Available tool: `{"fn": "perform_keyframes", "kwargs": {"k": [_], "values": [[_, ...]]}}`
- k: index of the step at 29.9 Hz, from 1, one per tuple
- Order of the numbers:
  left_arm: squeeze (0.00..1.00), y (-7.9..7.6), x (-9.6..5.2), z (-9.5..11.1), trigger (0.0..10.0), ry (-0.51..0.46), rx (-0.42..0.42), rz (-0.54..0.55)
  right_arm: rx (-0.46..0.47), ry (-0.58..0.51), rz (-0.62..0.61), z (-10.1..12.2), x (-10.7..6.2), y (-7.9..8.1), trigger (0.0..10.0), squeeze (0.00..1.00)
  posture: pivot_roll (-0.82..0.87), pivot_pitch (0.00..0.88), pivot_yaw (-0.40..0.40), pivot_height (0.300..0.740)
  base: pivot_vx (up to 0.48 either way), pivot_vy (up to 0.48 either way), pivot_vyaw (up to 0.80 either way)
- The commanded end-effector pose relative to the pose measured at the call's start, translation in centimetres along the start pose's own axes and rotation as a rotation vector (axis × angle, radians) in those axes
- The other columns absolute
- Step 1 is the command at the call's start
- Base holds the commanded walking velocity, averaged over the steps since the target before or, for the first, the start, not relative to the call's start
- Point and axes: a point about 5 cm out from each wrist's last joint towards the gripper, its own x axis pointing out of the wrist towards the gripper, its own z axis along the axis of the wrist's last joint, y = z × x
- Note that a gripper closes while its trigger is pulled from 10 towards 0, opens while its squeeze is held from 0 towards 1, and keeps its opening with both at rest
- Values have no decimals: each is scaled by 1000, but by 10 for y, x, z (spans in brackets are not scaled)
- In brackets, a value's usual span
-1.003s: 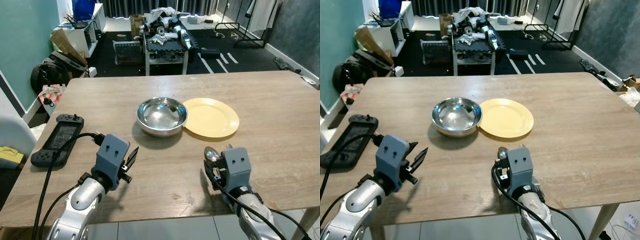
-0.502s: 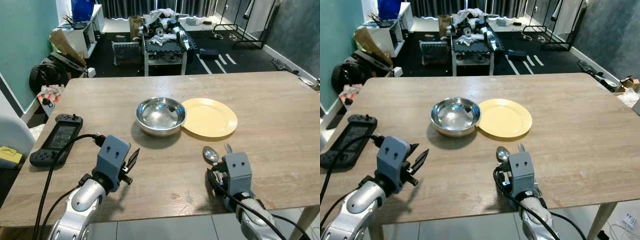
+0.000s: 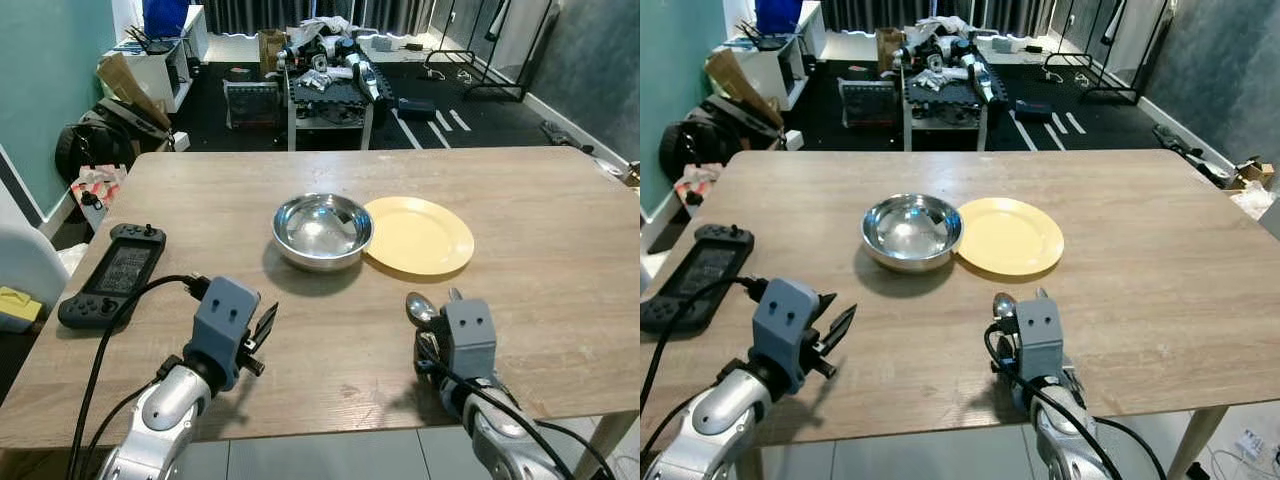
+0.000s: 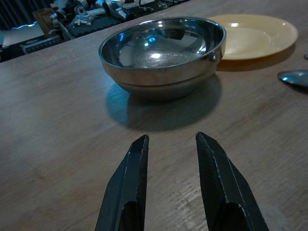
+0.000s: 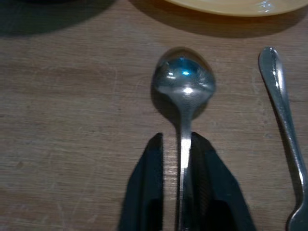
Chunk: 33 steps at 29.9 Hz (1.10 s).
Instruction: Setting the table
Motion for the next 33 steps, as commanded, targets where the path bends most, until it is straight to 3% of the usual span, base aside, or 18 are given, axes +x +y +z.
{"fn": "perform_keyframes", "kwargs": {"k": [1,11,16,17,18,19,20,27,33], "values": [[0,-3,-4,-2,10000,14,-9,0,17,100,-1,-20,0,-1,0,0,93,116,25,740,0,0,0],[0,-2,-8,-4,10000,24,-10,12,93,97,-28,-21,0,-5,0,0,98,121,23,740,0,0,0],[0,-3,-6,-4,10000,22,-9,11,168,-41,-27,-2,-2,-7,0,0,94,119,33,740,0,0,0],[0,-3,-6,-3,10000,21,-8,10,224,-148,-6,14,-6,-6,0,0,91,120,39,740,0,0,0],[0,-2,-5,-3,10000,20,-7,7,259,-245,8,30,-12,-6,1765,0,88,119,44,740,0,0,0],[0,-2,-4,-3,10000,19,-6,5,276,-315,16,41,-17,-5,4980,0,87,119,46,740,0,0,0],[0,-2,-4,-2,10000,18,-5,2,271,-363,19,49,-21,-5,10000,0,85,119,52,740,0,0,0],[0,-4,1,0,10000,10,-2,-25,220,-491,-49,67,-35,-2,10000,0,73,117,74,740,0,0,0],[0,-7,5,1,10000,9,-5,-39,195,-456,-122,51,-36,0,10000,0,65,117,82,740,0,0,0]]}}
